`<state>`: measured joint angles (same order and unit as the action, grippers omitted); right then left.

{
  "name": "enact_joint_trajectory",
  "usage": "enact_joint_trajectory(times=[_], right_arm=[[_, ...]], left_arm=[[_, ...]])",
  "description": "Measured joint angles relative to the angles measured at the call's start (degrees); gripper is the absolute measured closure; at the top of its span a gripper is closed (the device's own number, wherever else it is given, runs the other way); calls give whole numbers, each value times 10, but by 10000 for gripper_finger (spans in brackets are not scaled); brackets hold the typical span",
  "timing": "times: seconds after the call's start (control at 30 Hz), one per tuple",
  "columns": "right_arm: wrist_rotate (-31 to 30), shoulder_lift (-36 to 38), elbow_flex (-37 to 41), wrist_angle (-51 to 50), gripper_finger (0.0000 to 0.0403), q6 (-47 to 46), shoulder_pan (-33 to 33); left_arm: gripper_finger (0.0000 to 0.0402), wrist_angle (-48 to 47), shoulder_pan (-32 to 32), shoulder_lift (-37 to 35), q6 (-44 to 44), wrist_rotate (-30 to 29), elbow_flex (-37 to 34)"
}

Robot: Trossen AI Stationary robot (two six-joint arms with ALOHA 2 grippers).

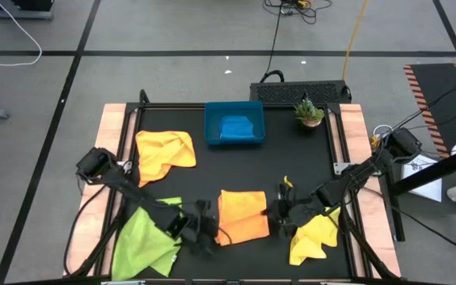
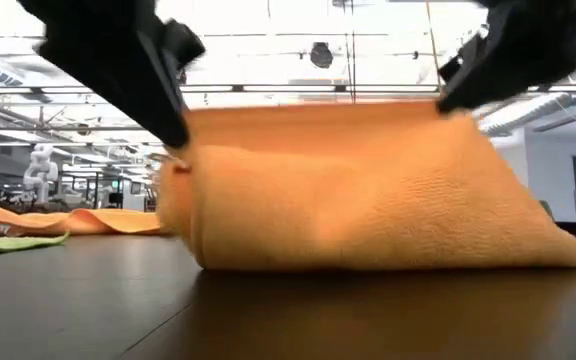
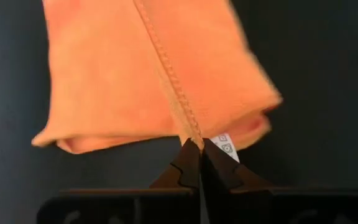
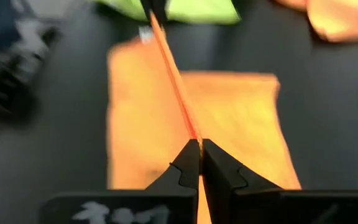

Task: Fold microfiber towels
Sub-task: Fold the right orange microfiber cloth

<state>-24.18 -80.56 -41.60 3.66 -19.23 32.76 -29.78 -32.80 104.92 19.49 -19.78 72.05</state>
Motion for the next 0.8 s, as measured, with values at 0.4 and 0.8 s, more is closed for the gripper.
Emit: enact_joint_trajectory(times=[0.4, 0.8], right_arm=[[-43, -7, 3, -102, 403, -77, -29], [19, -7, 154, 142, 403, -81, -101]], left_arm=[[400, -2, 112, 0, -141, 33, -10], [397, 38, 181, 0, -158, 75, -69]])
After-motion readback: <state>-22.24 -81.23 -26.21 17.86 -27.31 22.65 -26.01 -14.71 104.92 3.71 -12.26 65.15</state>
